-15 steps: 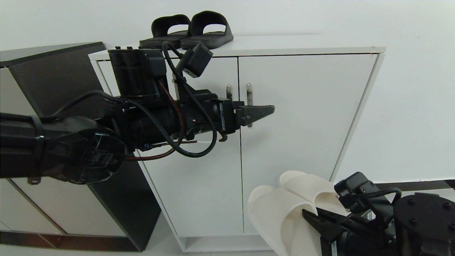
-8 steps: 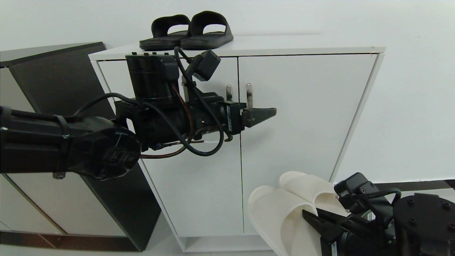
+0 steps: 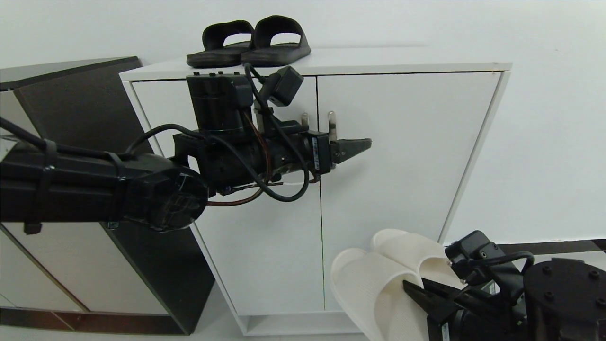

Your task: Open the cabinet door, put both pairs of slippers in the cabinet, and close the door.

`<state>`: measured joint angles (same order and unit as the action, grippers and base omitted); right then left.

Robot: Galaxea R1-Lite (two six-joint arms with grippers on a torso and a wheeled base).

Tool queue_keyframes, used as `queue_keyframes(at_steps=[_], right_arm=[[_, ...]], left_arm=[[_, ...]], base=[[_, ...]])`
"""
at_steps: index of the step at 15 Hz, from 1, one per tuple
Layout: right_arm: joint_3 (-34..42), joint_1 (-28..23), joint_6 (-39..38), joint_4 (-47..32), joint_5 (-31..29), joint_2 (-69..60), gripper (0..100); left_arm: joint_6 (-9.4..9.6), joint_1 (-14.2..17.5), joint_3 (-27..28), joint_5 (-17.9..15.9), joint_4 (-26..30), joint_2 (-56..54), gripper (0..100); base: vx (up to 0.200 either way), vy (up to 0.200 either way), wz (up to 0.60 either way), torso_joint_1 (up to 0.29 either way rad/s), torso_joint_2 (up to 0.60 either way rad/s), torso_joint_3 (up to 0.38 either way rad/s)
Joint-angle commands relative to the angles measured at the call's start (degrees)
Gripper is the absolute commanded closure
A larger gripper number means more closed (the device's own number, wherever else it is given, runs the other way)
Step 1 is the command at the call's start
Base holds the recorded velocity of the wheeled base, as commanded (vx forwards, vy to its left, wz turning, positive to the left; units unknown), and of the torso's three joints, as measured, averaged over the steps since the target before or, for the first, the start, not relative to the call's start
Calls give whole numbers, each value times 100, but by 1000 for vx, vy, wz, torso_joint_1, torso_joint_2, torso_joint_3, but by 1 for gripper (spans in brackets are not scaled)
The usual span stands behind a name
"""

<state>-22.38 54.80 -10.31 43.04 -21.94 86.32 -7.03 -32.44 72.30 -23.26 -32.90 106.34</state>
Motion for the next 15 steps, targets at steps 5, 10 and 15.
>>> queue_keyframes(at_steps=[5, 10, 15], right_arm=[[234, 13, 12, -15, 630, -283, 100], [384, 101, 170, -59, 937, -599, 100], [410, 101, 179, -51, 929, -590, 100]], left_arm=[[-26, -43, -524, -47, 21, -439, 100], [-26, -96, -1333, -56, -392, -948, 100], [-35, -131, -2229, -47, -665, -1818, 100]], base=[[0, 0, 0, 0, 0, 0], [0, 0, 0, 0, 0, 0], [0, 0, 0, 0, 0, 0]])
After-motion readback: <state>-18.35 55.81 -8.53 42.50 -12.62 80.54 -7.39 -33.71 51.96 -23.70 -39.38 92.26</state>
